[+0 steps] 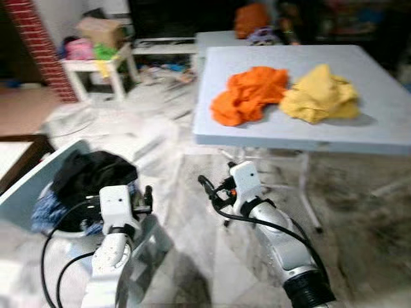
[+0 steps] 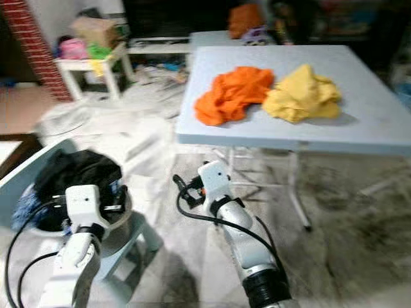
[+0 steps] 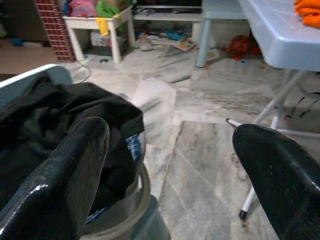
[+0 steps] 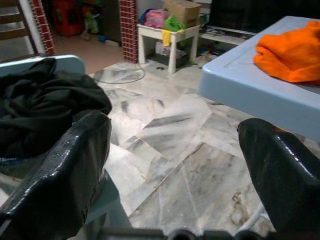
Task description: Hang hanger
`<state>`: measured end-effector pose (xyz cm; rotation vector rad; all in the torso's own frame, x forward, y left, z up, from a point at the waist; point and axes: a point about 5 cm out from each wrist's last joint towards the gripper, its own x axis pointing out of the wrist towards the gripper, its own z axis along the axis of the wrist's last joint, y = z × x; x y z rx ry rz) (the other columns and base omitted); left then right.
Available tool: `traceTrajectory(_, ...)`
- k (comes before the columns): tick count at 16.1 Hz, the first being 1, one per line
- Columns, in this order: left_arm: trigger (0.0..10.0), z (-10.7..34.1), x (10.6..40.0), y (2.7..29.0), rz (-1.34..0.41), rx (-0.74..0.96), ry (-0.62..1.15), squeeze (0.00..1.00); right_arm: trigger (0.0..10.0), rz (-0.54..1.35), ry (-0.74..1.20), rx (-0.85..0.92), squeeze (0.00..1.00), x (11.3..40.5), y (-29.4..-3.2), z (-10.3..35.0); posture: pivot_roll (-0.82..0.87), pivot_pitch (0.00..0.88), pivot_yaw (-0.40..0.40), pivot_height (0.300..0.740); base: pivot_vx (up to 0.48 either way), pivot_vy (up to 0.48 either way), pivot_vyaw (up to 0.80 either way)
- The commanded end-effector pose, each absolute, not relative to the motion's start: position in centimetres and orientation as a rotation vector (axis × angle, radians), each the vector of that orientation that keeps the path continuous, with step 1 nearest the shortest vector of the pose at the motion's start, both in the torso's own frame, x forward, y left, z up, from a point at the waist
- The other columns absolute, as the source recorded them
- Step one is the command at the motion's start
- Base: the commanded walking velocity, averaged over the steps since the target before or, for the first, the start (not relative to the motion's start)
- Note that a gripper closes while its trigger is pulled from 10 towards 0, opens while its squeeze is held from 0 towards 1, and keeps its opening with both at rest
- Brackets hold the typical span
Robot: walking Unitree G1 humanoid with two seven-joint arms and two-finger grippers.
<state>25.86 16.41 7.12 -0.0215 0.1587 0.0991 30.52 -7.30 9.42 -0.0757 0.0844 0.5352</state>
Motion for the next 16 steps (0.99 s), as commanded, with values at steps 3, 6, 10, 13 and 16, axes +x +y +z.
traceTrajectory(3, 10.0, 7.0, 25.8, 17.2, 0.148, -0.008, 0.170, 0.00, 10.0, 0.546, 0.069, -0.069, 0.00, 30.8, -7.1, 10.0, 0.03, 0.000, 0.032, 0.740, 0.000, 0.000, 0.80)
traceTrajectory(6, 10.0, 6.9, 25.8, 17.0, 0.157, -0.023, 0.174, 0.00, 10.0, 0.547, 0.073, -0.077, 0.00, 30.5, -7.4, 9.8, 0.02, 0.000, 0.025, 0.740, 0.000, 0.000, 0.80)
traceTrajectory(10, 10.0, 6.7, 26.1, 16.6, 0.157, -0.123, 0.191, 0.00, 10.0, 0.547, 0.071, -0.082, 0.00, 30.6, -7.7, 10.0, 0.01, 0.000, 0.014, 0.740, 0.000, 0.000, 0.80)
traceTrajectory(13, 10.0, 7.0, 26.1, 16.6, 0.146, -0.154, 0.169, 0.00, 10.0, 0.543, 0.068, -0.071, 0.00, 30.7, -7.9, 10.1, 0.01, 0.000, 0.014, 0.740, 0.000, 0.000, 0.19)
traceTrajectory(16, 10.0, 7.0, 25.7, 16.5, 0.124, -0.171, 0.154, 0.00, 10.0, 0.539, 0.068, -0.070, 0.00, 30.5, -8.0, 10.1, 0.01, 0.000, 0.017, 0.740, 0.000, 0.000, 0.00)
